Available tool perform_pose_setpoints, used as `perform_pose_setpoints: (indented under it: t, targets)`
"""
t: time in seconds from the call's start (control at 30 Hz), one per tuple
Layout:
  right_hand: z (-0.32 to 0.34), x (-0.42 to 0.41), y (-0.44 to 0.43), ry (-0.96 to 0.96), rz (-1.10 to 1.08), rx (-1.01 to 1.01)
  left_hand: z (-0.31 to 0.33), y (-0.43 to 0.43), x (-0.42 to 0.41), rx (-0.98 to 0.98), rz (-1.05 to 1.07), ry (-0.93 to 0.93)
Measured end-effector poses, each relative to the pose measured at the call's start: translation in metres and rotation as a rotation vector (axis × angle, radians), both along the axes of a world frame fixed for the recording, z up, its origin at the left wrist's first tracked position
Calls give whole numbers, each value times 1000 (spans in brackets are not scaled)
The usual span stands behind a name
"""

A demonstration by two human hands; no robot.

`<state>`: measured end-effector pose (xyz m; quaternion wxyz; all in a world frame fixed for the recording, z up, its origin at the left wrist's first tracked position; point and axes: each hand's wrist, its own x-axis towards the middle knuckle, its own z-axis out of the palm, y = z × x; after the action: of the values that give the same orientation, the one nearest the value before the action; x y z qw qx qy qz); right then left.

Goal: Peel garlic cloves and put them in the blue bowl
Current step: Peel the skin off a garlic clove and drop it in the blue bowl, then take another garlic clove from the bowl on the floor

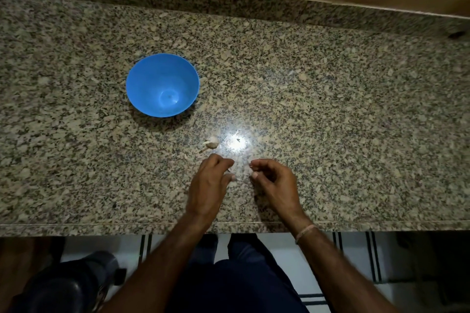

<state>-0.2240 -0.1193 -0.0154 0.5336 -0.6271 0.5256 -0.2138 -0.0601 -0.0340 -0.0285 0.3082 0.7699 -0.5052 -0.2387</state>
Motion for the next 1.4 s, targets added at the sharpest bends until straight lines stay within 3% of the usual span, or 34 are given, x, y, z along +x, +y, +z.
perform_pose_setpoints:
  t: [0.37,0.67,0.83,0.93,1.03,1.13,1.27,1.4]
  targets:
    - [-8,-7,4,112,377,-274,8,-7,-16,39,161,-88]
    - [-15,14,2,199,466,-481,20,20,-29,11,423,46]
    - [-16,23,-1,429,605,-628,22,23,-32,19,525,144]
    - [-15,23,-3,370,588,-535,25,30,-29,12,630,209]
    - [-7,29,-1,148,420,-257,25,43,-21,-27,714,266]
    - [-5,36,0,44,243,-11,25,63,-10,-60,788,323]
    - [-1,37,5,25,88,128,25,93,3,-112,830,386]
    - [15,81,62,-24,200,150,33,124,15,-132,855,448]
